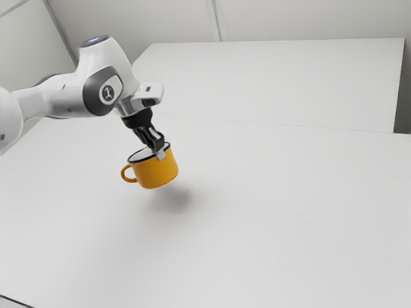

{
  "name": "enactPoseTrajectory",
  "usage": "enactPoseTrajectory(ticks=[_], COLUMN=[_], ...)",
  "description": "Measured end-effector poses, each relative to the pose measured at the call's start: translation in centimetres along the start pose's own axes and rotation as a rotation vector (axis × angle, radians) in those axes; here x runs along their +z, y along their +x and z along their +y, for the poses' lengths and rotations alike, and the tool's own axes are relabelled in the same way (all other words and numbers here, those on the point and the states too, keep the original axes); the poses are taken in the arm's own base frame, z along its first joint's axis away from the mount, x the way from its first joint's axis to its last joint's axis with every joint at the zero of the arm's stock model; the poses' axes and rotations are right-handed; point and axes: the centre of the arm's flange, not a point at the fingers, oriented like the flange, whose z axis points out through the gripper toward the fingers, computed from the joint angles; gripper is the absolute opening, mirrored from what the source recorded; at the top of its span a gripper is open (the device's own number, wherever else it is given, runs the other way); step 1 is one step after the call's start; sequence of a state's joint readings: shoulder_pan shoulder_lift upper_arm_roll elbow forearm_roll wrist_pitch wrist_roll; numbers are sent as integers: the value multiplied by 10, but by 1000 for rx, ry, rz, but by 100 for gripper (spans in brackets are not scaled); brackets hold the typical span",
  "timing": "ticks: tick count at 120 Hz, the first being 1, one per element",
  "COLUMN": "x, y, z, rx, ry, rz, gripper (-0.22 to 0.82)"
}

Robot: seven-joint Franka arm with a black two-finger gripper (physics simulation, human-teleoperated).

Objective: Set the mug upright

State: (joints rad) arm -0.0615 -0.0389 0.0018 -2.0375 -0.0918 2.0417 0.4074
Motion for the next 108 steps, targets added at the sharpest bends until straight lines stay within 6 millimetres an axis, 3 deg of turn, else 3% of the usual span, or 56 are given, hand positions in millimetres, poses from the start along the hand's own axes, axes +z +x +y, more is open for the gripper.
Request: enactPoseTrajectory(ticks=[9,28,60,108], x=[5,38,61,88], y=[-6,-18,-23,-21], z=[7,27,29,32], rx=[-24,-56,-135,-259], ry=[48,123,219,229], rz=[-27,-50,21,75], gripper=[-18,-18,-18,-18])
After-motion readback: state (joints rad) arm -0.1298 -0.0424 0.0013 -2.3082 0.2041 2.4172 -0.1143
